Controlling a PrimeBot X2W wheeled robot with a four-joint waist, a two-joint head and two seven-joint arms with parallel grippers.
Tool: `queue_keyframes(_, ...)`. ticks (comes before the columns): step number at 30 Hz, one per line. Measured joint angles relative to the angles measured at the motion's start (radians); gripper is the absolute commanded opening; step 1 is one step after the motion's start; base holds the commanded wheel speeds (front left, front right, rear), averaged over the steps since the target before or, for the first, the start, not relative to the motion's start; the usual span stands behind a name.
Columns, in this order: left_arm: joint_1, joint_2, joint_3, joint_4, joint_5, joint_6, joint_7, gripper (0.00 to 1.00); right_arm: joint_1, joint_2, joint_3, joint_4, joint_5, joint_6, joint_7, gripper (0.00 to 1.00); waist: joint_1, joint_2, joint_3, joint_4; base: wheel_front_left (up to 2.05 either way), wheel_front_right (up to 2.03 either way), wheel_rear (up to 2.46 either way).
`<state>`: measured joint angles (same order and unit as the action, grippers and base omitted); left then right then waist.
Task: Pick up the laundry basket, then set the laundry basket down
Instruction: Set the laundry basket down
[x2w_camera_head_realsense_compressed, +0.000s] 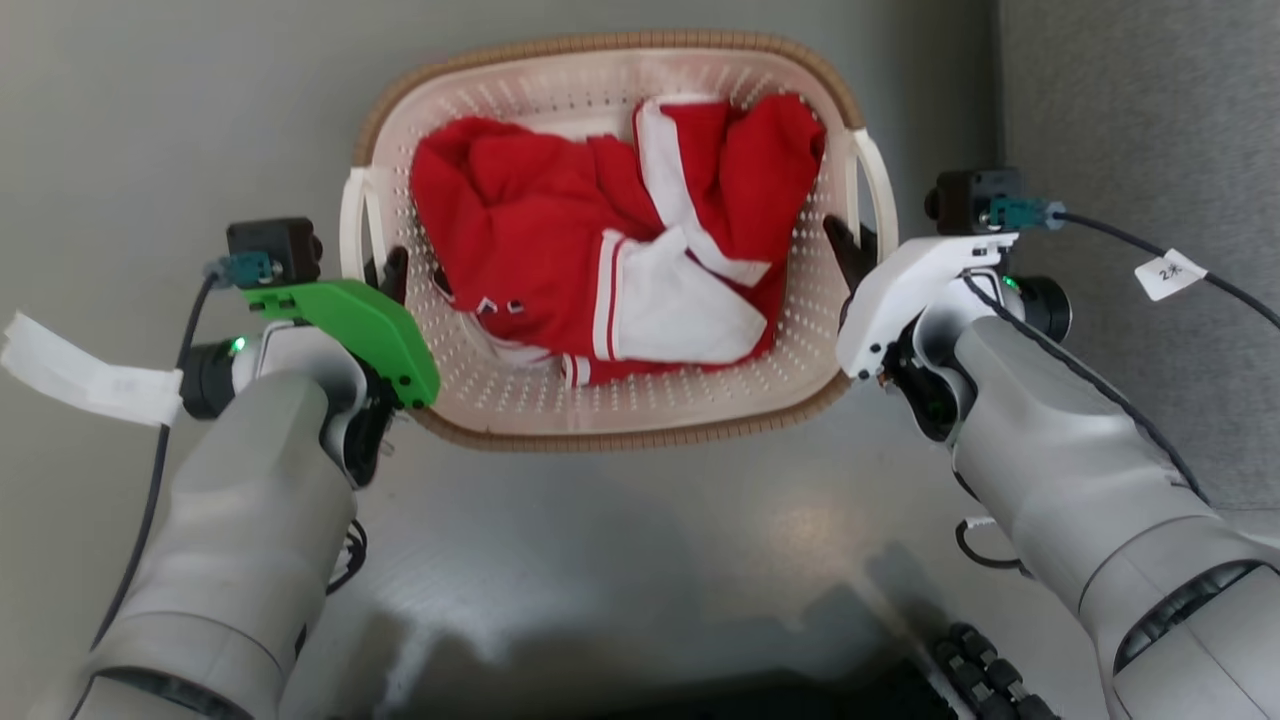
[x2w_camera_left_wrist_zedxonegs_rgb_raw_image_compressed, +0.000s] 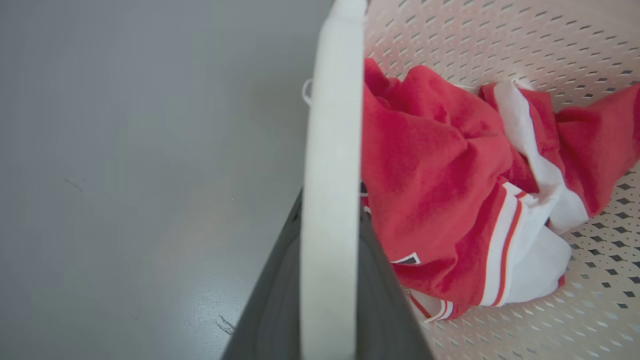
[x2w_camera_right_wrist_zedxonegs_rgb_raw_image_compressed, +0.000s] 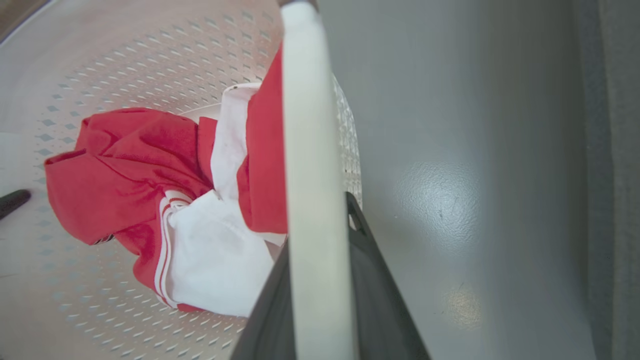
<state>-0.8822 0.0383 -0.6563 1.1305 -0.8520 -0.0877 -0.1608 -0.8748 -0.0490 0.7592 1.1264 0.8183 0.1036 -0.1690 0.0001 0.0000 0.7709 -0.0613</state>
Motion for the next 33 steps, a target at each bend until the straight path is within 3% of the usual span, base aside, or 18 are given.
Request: queue_keyframes(33,-0.084,0.006,-0.006,0.025,0.055,-0.01,-0.082,0.0,-0.066,0.002,-0.012,0.001,-0.02,-0.009,-0.078,0.0,0.0,0.0,0.179,0.006,0.0,0.0,0.0)
